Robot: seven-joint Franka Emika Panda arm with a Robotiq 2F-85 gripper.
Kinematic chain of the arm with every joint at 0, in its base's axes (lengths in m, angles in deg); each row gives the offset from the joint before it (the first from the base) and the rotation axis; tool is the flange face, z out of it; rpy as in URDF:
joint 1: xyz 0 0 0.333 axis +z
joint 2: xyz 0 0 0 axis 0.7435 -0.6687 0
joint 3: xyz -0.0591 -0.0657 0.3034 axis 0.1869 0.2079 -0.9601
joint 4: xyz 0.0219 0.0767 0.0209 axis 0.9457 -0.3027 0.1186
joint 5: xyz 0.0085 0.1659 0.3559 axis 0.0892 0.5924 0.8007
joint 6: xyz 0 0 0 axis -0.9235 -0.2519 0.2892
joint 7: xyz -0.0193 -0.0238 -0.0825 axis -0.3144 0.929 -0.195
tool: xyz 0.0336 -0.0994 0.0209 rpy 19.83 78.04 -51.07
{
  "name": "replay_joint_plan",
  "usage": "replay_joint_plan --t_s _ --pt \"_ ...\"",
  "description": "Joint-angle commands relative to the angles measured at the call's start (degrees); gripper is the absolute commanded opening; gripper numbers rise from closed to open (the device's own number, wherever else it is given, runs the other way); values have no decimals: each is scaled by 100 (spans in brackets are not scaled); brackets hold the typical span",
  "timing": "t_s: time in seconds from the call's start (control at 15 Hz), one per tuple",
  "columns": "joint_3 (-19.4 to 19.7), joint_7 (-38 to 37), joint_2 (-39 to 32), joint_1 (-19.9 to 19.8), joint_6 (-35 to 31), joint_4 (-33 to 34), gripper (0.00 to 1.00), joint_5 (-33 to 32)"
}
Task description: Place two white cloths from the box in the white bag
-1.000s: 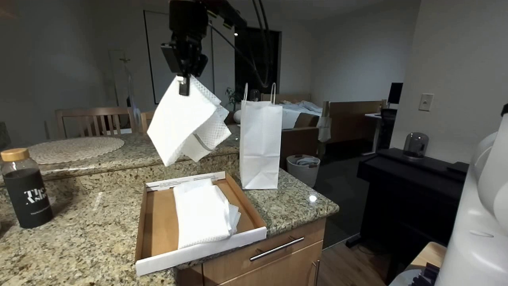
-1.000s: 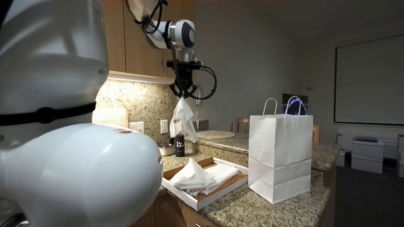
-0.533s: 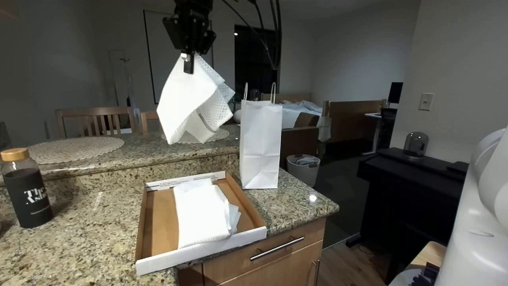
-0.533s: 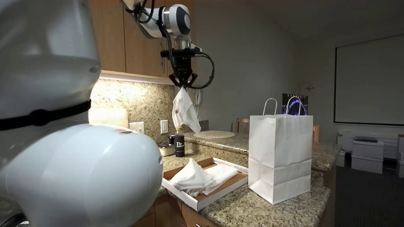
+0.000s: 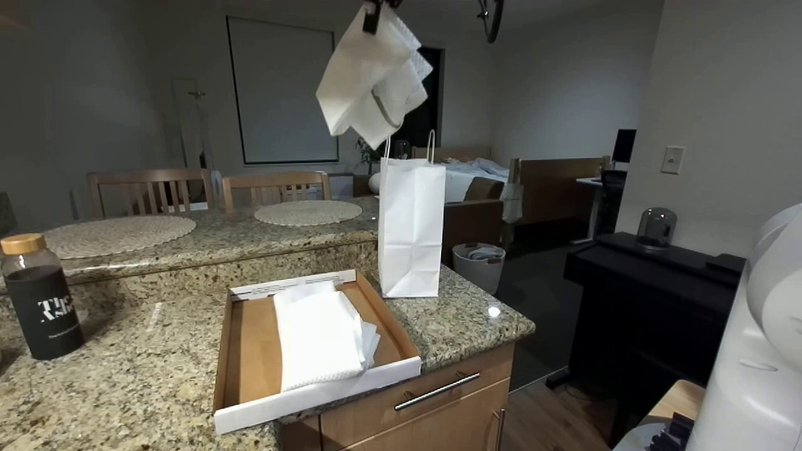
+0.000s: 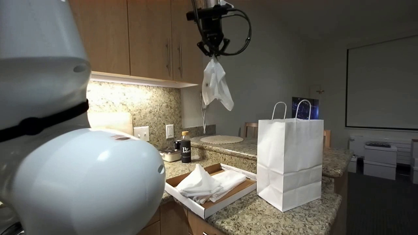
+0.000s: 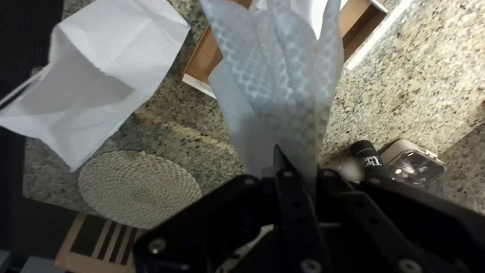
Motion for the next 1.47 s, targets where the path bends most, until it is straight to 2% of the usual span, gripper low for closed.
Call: replay_joint_plan --t_s 0.0,0.2,0.27,0.4,0.67,1.2,1.4 --pt "521 540 350 -361 -372 -148 8 158" --pt "851 869 546 -577 -1097 -515 7 17" --pt "733 569 302 -547 -668 -53 7 41" --pt "870 747 360 -611 -875 -226 7 41" --pt "830 757 382 -602 -927 -306 6 37" --pt "953 112 -958 -683 -475 962 6 761" --pt "1060 -77 -1478 -859 -52 1622 7 1167"
